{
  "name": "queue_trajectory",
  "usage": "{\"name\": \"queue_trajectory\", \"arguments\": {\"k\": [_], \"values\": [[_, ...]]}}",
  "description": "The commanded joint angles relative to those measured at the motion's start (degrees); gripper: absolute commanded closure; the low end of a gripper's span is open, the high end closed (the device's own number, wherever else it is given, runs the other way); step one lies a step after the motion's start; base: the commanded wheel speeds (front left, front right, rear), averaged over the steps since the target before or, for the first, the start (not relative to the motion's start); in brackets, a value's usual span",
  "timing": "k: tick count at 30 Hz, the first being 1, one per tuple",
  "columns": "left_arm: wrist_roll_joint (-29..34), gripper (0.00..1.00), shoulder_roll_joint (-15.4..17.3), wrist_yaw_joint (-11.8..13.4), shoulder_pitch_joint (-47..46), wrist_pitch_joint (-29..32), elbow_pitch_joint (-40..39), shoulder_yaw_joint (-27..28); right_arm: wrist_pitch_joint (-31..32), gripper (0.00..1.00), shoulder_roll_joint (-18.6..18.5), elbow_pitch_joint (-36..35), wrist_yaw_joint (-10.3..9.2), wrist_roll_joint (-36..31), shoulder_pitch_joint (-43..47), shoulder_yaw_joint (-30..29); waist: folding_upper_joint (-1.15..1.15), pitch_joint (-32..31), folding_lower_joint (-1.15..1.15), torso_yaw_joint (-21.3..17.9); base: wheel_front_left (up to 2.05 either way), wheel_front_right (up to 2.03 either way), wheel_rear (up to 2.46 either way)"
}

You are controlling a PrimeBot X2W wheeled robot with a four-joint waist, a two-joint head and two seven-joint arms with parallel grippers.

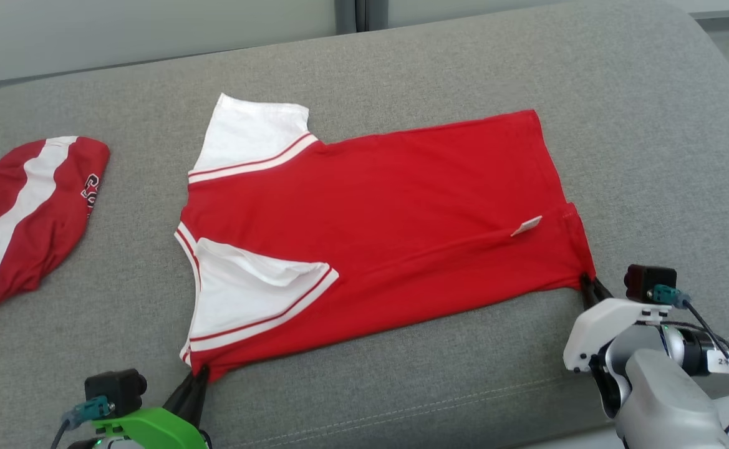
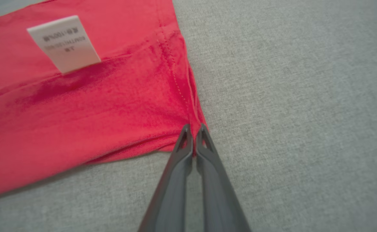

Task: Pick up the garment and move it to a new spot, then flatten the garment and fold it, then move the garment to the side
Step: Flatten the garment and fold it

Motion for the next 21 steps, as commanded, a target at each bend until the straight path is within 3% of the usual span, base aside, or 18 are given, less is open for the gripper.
{"name": "queue_trajectory", "arguments": {"k": [1, 12, 13, 14, 15, 16, 21], "values": [[-0.6, 1.0, 0.3, 0.9, 2.2, 0.2, -1.2, 0.1, -0.2, 1.0, -0.9, -1.0, -0.14, 0.3, 2.6, -0.2, 0.0, -1.4, 0.0, -0.3, 0.0, 0.0, 0.0], [-1.6, 1.0, 1.4, 3.4, 6.2, 2.3, -5.1, 0.1, -0.2, 1.0, -1.2, -5.7, -0.14, 1.2, 8.1, -0.2, 0.0, -1.3, 0.0, -0.6, 0.0, 0.0, 0.0], [-1.8, 0.87, 1.3, 3.7, 6.1, 3.0, -5.0, -0.1, -0.2, 1.0, -1.3, -5.9, -0.14, 1.0, 8.0, -0.3, 0.0, -1.2, 0.0, -0.6, 0.0, 0.0, 0.0], [-1.9, 0.55, 1.3, 4.1, 6.1, 3.8, -4.9, -0.3, -0.2, 0.75, -1.3, -6.1, -0.14, 0.7, 8.0, -0.5, 0.0, -1.2, 0.0, -0.6, 0.0, 0.0, 0.0], [-1.4, 0.0, 1.6, 4.4, 5.9, 4.2, -5.0, -0.5, -0.2, 0.56, -1.3, -6.2, -0.14, 0.5, 8.0, -0.7, 0.0, -1.2, 0.0, -0.6, 0.0, 0.0, 0.0], [-1.2, 0.0, 1.6, 4.8, 5.7, 4.1, -5.3, -0.3, -0.2, 0.0, -1.3, -6.5, -0.14, 0.3, 8.1, -1.1, 0.0, -1.2, 0.0, -0.7, 0.0, 0.0, 0.0], [-1.7, 0.0, 1.8, 6.7, 6.7, 1.3, -6.9, 2.2, -0.2, 0.0, -0.9, -10.9, -0.12, -1.9, 8.9, -3.7, 0.0, -1.9, 0.0, -1.1, 0.0, 0.0, 0.0]]}}
